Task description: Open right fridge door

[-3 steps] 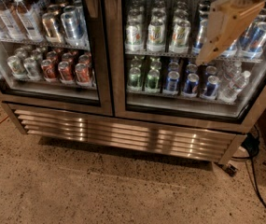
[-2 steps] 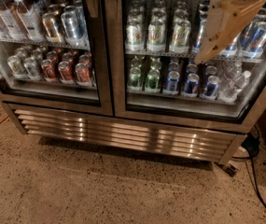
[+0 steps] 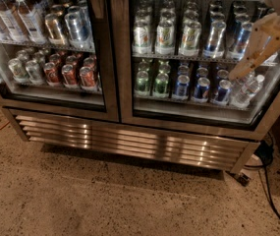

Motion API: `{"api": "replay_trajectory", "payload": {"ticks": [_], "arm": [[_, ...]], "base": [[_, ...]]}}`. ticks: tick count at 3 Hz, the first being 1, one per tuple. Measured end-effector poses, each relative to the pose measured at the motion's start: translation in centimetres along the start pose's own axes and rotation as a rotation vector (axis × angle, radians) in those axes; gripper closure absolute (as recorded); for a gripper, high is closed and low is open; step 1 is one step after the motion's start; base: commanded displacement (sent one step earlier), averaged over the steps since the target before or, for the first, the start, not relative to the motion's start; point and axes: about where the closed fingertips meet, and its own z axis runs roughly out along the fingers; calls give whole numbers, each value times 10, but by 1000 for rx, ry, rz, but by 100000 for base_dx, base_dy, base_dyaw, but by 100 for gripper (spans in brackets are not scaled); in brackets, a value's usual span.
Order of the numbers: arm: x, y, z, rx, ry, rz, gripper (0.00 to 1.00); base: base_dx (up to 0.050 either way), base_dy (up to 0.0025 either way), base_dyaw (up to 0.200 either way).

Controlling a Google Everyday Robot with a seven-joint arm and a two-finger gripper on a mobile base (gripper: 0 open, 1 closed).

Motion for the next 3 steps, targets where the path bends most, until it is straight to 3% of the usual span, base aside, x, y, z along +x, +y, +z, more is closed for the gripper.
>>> {"api": "replay_trajectory", "payload": {"ticks": [2,3], "arm": [[75,64,36,-40,-47,133,0],[107,95,52,-60,-11,202,0]], "base": [[0,0,0],[0,0,0]]}}
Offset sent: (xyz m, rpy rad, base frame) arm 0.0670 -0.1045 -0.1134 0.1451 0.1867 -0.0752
